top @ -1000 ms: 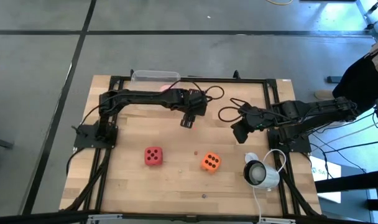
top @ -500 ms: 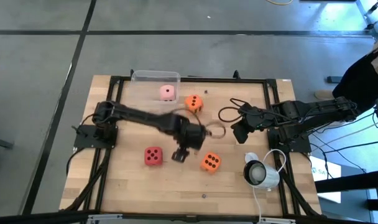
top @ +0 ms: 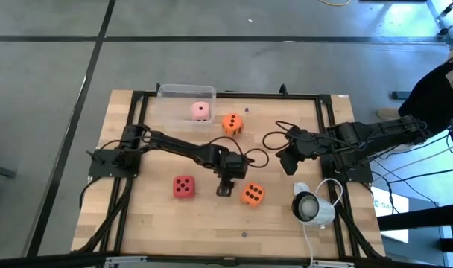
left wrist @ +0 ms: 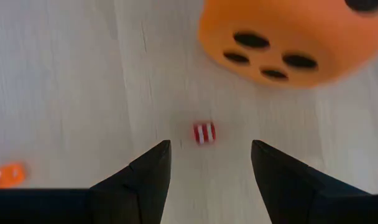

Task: Pick & Place Dice
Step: Put the small red die into the transparent bin

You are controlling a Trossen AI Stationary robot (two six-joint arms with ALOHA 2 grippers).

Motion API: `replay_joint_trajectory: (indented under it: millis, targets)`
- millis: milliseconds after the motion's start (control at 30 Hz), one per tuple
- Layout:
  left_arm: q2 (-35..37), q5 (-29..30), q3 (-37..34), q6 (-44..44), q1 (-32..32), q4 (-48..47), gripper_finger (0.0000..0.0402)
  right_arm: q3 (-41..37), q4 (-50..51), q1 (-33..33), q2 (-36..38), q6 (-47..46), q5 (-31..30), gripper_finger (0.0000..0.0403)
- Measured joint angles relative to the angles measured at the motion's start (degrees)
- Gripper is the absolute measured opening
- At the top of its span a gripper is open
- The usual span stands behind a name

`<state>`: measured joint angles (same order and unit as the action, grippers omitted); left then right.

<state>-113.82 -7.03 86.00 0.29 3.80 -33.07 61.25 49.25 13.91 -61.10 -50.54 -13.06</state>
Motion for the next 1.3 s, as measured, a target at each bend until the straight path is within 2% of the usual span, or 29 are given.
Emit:
replay_joint_trajectory:
  millis: [133,367,533,1100,1300]
  targets:
    - [0.1,0.5,-1.3,-1.3,0.6,5.3,0.0203,0.0,0.0,0.3,0.0,-0.1,0.0,0.0032]
    - [0.1,2.9,-4.8,-2.8,1.9,8.7,0.0198,0.0,-0.5,0.6,0.0,-0.1,0.0,0.0032]
    - [0.1,7.0,-5.9,-2.7,2.9,11.1,0.0198,0.0,-0.7,0.6,0.0,-0.1,0.0,0.0032]
    - [-3.6,6.0,-5.8,-4.1,2.9,12.3,0.0196,0.0,-1.7,0.6,0.0,0.0,0.0,0.0032]
    - [-3.6,5.7,-5.8,-3.5,2.9,11.1,0.0157,0.0,-1.7,0.6,0.0,0.0,0.0,0.0032]
